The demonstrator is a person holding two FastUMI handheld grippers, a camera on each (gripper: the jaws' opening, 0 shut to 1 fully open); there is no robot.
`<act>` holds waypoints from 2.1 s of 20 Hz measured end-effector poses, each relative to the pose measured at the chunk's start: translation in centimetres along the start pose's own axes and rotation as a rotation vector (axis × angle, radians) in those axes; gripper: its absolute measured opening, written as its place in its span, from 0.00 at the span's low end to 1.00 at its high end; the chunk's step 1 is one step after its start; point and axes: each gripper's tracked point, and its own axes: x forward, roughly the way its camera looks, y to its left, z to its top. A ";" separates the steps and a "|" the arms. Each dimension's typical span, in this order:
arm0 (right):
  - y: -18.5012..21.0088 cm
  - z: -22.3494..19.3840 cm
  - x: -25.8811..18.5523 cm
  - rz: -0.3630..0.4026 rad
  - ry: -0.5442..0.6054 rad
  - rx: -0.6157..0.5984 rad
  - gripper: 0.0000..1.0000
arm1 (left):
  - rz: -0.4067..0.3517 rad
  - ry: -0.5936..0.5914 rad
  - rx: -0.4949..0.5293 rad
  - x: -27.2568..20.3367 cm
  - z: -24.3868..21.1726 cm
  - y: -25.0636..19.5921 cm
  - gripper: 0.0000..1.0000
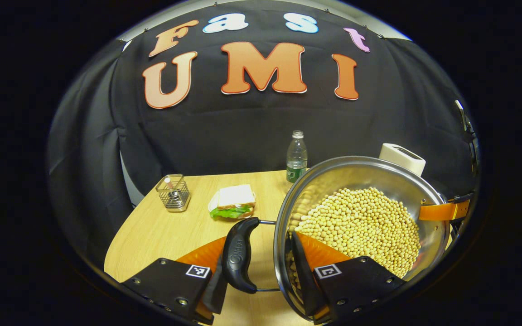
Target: First push the handle of the pot to place it horizontally, then grasp the pot with both hands and set it on the induction cooktop.
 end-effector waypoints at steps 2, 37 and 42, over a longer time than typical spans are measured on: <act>-1.3 0.3 0.1 -0.013 -0.004 0.007 0.51 | -0.012 -0.002 0.001 0.2 0.1 0.1 0.68; -8.2 3.3 2.6 -0.178 -0.117 -0.109 0.74 | 0.010 -0.161 -0.008 -15.2 17.0 9.2 0.60; -6.8 7.6 -2.3 -0.146 -0.277 -0.114 0.81 | 0.020 -0.281 -0.050 -23.3 23.0 11.4 0.66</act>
